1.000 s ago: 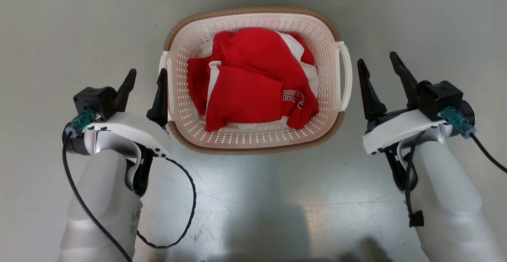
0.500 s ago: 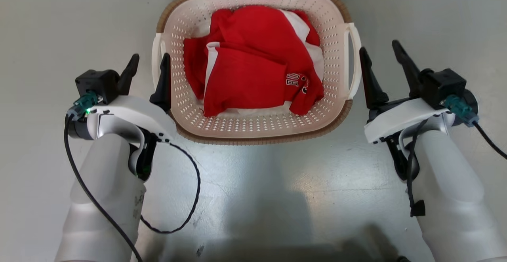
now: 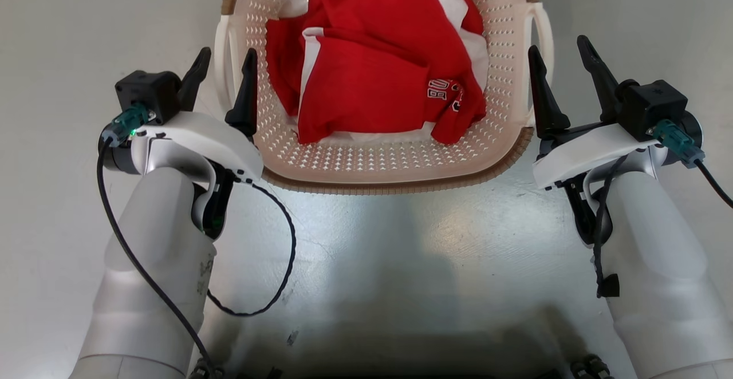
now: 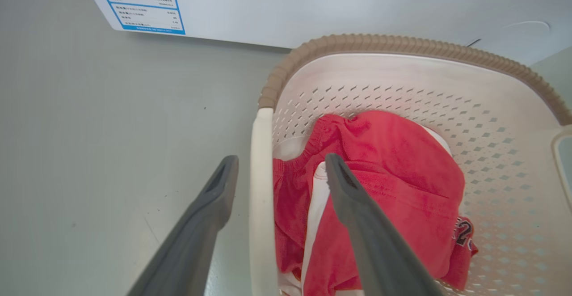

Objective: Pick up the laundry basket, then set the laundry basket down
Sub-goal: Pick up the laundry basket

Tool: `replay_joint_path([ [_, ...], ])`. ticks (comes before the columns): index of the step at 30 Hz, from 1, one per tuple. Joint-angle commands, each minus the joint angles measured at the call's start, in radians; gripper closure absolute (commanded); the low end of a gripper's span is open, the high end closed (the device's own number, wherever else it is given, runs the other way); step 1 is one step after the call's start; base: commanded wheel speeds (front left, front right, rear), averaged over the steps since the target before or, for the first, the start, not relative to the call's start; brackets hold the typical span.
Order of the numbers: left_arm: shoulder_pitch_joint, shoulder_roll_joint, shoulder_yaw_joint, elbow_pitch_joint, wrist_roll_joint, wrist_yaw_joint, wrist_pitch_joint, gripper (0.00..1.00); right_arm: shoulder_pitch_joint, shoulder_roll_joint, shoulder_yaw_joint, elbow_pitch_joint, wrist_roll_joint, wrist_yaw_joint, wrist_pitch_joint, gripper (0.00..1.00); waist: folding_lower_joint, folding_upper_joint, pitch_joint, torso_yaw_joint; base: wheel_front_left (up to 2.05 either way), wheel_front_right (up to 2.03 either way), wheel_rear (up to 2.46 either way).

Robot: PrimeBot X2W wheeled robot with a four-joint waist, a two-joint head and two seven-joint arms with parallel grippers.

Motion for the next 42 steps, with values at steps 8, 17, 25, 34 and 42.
replay_joint_path([
  [8,-0.029,0.035,-0.013,0.013,-0.002,-0.002,-0.005,0.00,-0.020,0.022,0.022,0.026,-0.001,0.006,-0.011,0.00,0.0000,0.0000,0.043,0.011,0.00,0.00,0.00],
  [17,-0.103,0.048,-0.062,0.143,-0.011,-0.002,-0.005,0.00,-0.095,0.029,0.055,0.168,0.024,0.006,-0.011,0.00,0.0000,0.0000,0.055,0.010,0.00,0.00,0.00],
  [25,-0.164,0.056,-0.117,0.255,-0.035,-0.002,-0.005,0.00,-0.164,0.033,0.086,0.308,0.068,0.006,-0.011,0.00,0.0000,0.0000,0.048,0.006,0.00,0.00,0.00],
  [34,-0.209,0.063,-0.159,0.320,-0.072,-0.002,-0.005,0.00,-0.215,0.034,0.134,0.371,0.126,0.006,-0.011,0.00,0.0000,0.0000,0.046,0.005,0.00,0.00,0.00],
  [42,-0.219,0.072,-0.186,0.351,-0.098,-0.002,-0.005,0.00,-0.218,0.034,0.166,0.395,0.171,0.006,-0.011,0.05,0.0000,0.0000,0.038,0.004,0.00,0.00,0.00],
])
